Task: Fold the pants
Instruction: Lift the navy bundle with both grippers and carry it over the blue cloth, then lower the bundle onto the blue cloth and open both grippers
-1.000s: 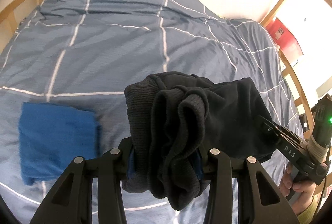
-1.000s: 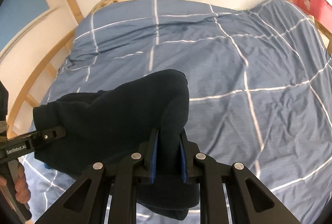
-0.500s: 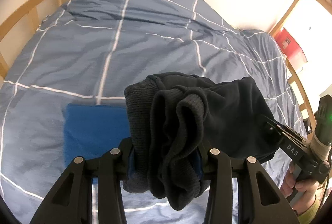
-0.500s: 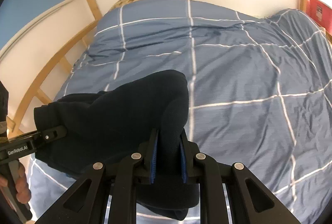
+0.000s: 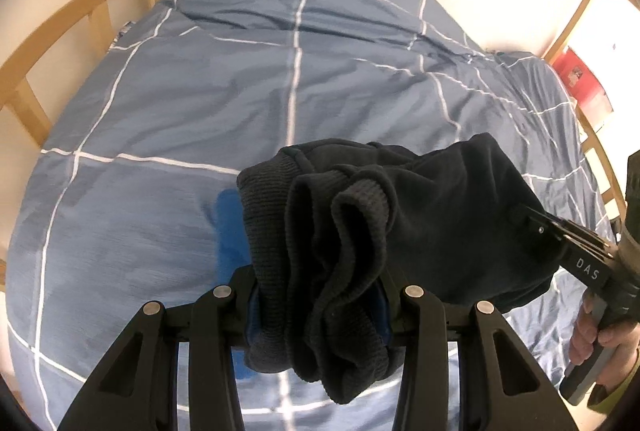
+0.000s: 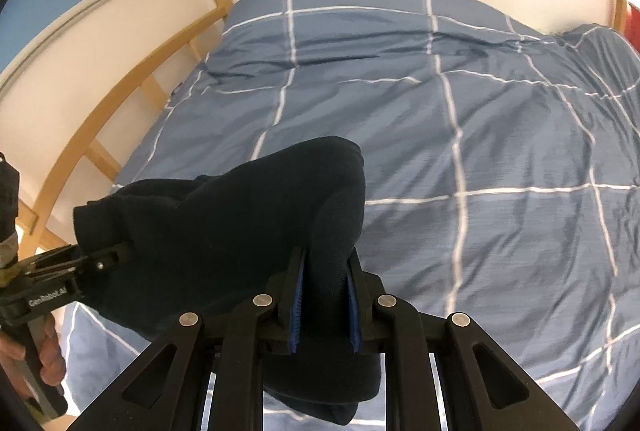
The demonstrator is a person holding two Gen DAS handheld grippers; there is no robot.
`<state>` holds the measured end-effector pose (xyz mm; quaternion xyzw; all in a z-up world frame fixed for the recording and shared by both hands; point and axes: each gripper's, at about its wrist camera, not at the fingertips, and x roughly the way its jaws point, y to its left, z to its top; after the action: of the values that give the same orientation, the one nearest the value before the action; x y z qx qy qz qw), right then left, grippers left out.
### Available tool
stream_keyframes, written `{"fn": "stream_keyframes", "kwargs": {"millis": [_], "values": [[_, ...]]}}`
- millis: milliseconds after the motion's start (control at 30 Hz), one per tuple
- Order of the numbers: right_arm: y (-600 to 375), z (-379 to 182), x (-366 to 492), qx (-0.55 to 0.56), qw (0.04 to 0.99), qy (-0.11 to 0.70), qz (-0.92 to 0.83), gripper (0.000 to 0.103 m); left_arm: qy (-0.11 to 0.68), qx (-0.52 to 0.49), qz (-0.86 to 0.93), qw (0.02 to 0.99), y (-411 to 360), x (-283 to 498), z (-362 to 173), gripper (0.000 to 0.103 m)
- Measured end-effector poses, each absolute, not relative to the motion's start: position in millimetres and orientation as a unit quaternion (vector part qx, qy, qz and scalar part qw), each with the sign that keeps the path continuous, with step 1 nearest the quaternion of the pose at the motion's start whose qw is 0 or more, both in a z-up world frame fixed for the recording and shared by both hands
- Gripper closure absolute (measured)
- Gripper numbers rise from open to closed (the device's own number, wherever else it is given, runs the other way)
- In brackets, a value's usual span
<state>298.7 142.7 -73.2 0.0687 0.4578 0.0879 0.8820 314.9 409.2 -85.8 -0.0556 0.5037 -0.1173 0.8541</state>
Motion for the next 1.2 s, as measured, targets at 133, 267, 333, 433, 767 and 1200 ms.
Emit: {"fn": "stream_keyframes", "kwargs": {"millis": [133, 267, 333, 433, 767, 1200], "values": [[164.8, -87.6, 313.9, 0.067, 0.877, 0.467, 0.097, 0.084, 0.511, -0.059, -0.112, 0.850, 428.6, 326.6, -101.9, 0.061], [180.7, -105.9, 331.5, 0.060, 0.872, 0.473, 0.107, 0.084, 0.519, -0.056, -0.106, 0.846, 439.6, 339.8, -118.6, 0.061], [185.7, -114.6, 338.4, 0.056, 0.870, 0.477, 0.110, 0.084, 0.527, -0.061, -0.104, 0.841, 444.6, 345.0, -127.1, 0.061], [190.5, -127.1, 345.9, 0.054, 0.864, 0.487, 0.112, 0.084, 0.541, -0.054, -0.102, 0.833, 447.2, 347.1, -140.5, 0.061], [197.3, -150.1, 341.8, 0.019, 0.855, 0.508, 0.107, 0.084, 0.565, -0.023, -0.096, 0.819, 452.3, 340.1, -162.3, 0.052], [196.2, -150.9, 338.5, -0.022, 0.849, 0.528, 0.021, 0.046, 0.566, 0.011, -0.059, 0.822, 462.6, 336.2, -152.8, 0.032]]}}
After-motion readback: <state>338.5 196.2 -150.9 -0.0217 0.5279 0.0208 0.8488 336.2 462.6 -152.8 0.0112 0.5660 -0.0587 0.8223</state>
